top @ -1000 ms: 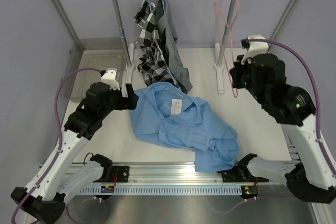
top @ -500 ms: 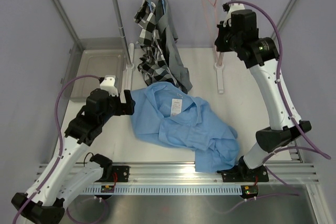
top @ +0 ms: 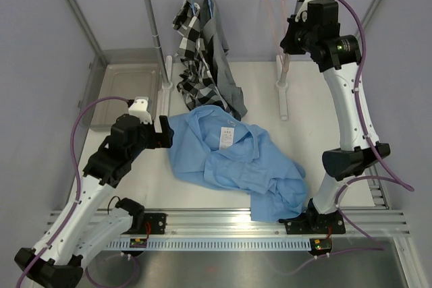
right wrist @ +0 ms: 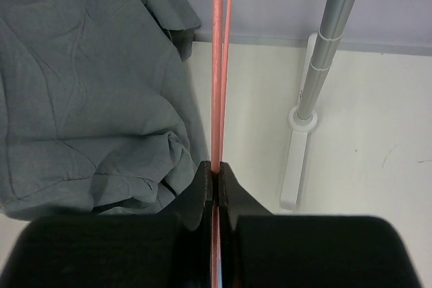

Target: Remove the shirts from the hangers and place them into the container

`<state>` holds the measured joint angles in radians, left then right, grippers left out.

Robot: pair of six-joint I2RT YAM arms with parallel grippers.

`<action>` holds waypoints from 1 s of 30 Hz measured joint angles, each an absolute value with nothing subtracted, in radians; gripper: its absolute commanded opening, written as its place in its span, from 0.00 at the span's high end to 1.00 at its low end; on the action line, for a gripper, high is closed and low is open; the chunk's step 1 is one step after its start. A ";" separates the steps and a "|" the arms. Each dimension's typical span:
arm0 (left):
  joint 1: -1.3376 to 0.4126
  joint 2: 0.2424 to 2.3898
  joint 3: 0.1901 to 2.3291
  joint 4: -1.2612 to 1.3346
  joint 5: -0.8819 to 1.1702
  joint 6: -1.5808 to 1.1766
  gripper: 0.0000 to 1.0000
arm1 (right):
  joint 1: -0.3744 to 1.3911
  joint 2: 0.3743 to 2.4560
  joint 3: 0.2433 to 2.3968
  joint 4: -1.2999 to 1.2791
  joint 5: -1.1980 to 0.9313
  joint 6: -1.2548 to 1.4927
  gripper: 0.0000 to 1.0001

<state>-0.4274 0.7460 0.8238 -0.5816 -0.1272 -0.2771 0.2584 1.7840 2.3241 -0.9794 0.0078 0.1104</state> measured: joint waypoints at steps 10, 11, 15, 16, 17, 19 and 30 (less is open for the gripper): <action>-0.427 0.746 0.824 -0.582 -0.127 -0.278 0.01 | 0.230 1.825 2.234 -0.956 -0.019 0.139 1.00; -0.427 0.746 0.824 -0.582 -0.127 -0.278 0.01 | 0.230 1.825 2.234 -0.955 -0.019 0.139 0.98; -0.427 0.749 0.824 -0.582 -0.123 -0.278 0.01 | 0.228 1.823 2.223 -0.945 -0.020 0.147 0.68; -0.427 0.751 0.824 -0.582 -0.120 -0.278 0.01 | 0.228 1.816 2.204 -0.936 -0.020 0.150 0.59; -0.427 0.752 0.824 -0.581 -0.115 -0.278 0.01 | 0.227 1.807 2.182 -0.935 -0.021 0.154 0.44; -0.427 0.757 0.824 -0.581 -0.105 -0.281 0.01 | 0.227 1.783 2.130 -0.929 -0.023 0.156 0.31; -0.637 0.855 0.852 -0.578 -0.111 -0.364 0.01 | 0.226 1.383 1.805 -0.839 -0.041 0.172 0.01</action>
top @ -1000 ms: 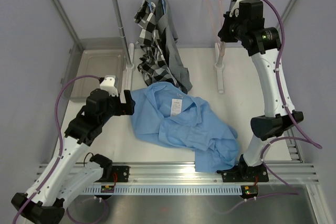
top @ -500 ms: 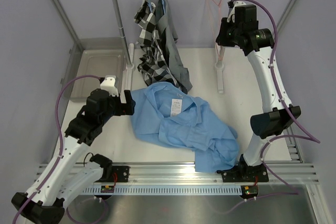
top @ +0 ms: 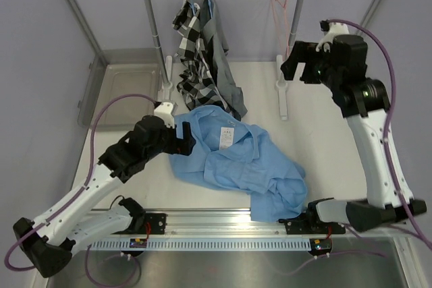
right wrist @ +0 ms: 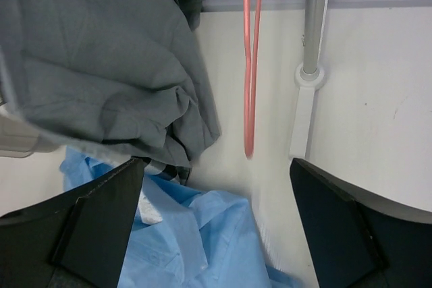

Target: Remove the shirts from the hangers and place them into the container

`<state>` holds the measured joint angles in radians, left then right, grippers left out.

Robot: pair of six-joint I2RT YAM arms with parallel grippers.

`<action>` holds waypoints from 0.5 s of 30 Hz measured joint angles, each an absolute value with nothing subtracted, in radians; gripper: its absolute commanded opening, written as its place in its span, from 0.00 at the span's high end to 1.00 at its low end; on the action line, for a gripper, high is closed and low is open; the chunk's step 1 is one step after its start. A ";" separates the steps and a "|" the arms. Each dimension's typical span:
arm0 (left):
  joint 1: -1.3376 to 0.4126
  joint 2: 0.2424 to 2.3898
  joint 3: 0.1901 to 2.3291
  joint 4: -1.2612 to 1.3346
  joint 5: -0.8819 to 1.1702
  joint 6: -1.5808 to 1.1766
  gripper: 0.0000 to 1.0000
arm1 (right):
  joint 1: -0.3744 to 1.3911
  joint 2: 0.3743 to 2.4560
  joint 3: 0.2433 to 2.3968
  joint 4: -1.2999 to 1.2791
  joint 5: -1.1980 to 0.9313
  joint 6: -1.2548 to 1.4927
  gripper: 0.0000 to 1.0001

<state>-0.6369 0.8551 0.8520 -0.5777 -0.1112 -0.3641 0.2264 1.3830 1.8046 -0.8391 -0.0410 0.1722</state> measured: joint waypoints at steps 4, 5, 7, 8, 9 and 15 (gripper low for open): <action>-0.776 0.964 0.897 -0.572 -0.177 -0.440 0.01 | 0.226 1.112 1.613 -0.761 -0.044 0.199 0.00; -0.804 1.002 0.908 -0.569 -0.196 -0.461 0.01 | 0.226 1.053 1.570 -0.748 -0.044 0.206 0.01; -0.855 1.092 0.928 -0.566 -0.237 -0.508 0.01 | 0.226 0.951 1.497 -0.727 -0.045 0.218 0.01; -0.880 1.139 0.938 -0.566 -0.266 -0.530 0.01 | 0.226 0.904 1.458 -0.710 -0.047 0.224 0.01; -0.901 1.181 0.947 -0.565 -0.290 -0.549 0.01 | 0.226 0.864 1.422 -0.698 -0.051 0.229 0.01; -0.955 1.402 0.974 -0.540 -0.385 -0.635 0.01 | 0.226 0.767 1.280 -0.682 -0.111 0.249 0.01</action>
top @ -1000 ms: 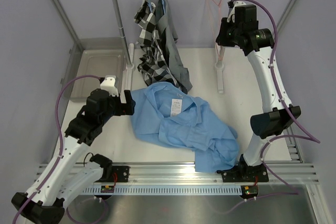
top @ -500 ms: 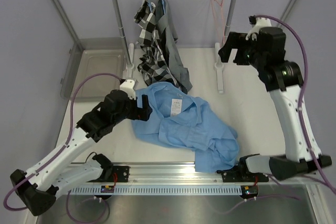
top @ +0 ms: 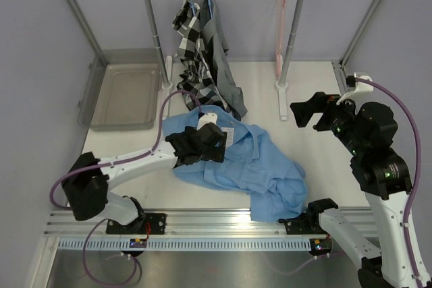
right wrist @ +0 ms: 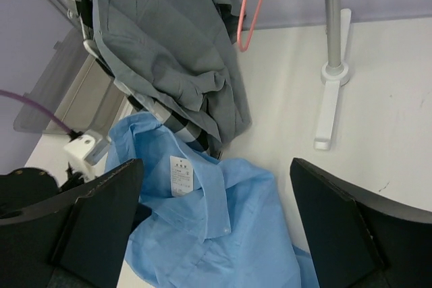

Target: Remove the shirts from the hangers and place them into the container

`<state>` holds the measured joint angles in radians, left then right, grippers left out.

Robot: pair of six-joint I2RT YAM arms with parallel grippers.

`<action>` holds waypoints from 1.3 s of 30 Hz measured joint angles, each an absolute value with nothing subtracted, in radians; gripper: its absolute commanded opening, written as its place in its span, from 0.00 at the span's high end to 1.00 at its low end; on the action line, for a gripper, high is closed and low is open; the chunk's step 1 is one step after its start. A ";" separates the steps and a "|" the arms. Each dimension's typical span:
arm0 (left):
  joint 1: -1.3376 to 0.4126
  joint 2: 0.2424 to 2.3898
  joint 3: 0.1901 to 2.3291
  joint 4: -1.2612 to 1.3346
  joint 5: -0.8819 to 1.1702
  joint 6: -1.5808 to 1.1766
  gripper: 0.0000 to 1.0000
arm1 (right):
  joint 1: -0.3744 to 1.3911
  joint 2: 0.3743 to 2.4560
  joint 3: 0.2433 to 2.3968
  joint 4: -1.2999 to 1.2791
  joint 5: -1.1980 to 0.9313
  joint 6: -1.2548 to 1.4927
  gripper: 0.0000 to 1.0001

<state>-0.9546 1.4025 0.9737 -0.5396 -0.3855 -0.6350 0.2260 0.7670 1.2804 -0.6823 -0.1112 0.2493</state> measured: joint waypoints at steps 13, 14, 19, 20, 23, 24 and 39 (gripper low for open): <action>-0.954 1.680 0.925 -0.370 -0.421 -0.751 0.46 | 0.226 0.692 1.188 -0.672 -0.152 0.246 0.01; -0.954 1.678 0.915 -0.353 -0.418 -0.763 0.51 | 0.226 0.688 1.188 -0.669 -0.152 0.245 0.01; -0.956 1.637 0.850 -0.276 -0.412 -0.790 0.99 | 0.226 0.677 1.183 -0.655 -0.152 0.239 0.00; -0.956 1.626 0.839 -0.268 -0.411 -0.790 1.00 | 0.226 0.677 1.182 -0.654 -0.152 0.239 0.01; -0.956 1.588 0.797 -0.260 -0.406 -0.786 1.00 | 0.226 0.677 1.179 -0.654 -0.152 0.238 0.00; -0.956 1.568 0.782 -0.263 -0.402 -0.783 1.00 | 0.226 0.677 1.179 -0.654 -0.152 0.238 0.00; -0.872 0.892 0.925 -0.709 -0.478 -0.678 1.00 | 0.226 0.683 1.179 -0.651 -0.163 0.231 0.00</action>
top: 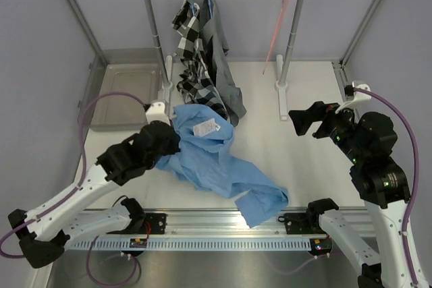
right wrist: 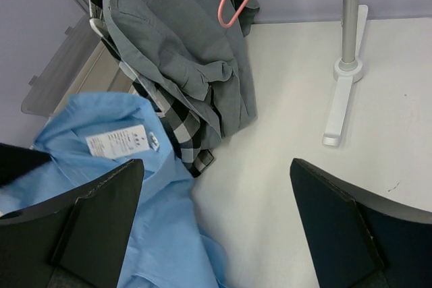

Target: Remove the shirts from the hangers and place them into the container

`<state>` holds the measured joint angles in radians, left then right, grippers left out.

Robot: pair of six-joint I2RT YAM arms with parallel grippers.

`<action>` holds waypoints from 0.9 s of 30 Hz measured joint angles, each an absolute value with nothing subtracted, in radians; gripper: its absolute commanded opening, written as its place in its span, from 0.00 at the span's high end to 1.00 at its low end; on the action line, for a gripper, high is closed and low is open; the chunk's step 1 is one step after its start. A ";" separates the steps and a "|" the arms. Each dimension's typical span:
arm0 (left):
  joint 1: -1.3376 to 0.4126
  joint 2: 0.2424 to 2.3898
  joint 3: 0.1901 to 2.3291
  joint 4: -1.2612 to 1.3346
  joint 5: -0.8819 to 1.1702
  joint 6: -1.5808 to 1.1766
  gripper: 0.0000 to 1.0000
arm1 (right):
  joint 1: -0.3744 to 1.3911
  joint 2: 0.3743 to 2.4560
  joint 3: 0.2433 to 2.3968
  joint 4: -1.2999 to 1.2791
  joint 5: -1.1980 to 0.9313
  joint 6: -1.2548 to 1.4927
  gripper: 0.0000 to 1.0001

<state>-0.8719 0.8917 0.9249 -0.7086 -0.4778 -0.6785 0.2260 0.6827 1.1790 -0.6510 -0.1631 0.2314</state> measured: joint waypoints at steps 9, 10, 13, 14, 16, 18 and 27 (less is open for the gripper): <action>-0.686 0.926 1.378 -0.837 -0.576 -0.475 1.00 | 0.226 0.694 1.179 -0.648 -0.205 0.233 0.00; -0.665 0.947 1.436 -0.842 -0.593 -0.449 1.00 | 0.226 0.694 1.179 -0.648 -0.207 0.233 0.00; -0.617 1.020 1.597 -0.855 -0.638 -0.376 1.00 | 0.226 0.694 1.179 -0.647 -0.231 0.241 0.00; -0.601 1.047 1.658 -0.863 -0.651 -0.349 1.00 | 0.226 0.694 1.179 -0.646 -0.238 0.244 0.01; -0.566 1.122 1.794 -0.861 -0.671 -0.295 1.00 | 0.226 0.694 1.177 -0.640 -0.257 0.255 0.00; -0.527 1.196 1.922 -0.855 -0.678 -0.243 1.00 | 0.226 0.694 1.170 -0.624 -0.277 0.268 0.00; -0.163 1.458 2.174 -0.735 -0.525 -0.159 1.00 | 0.226 0.694 1.109 -0.586 -0.333 0.300 0.01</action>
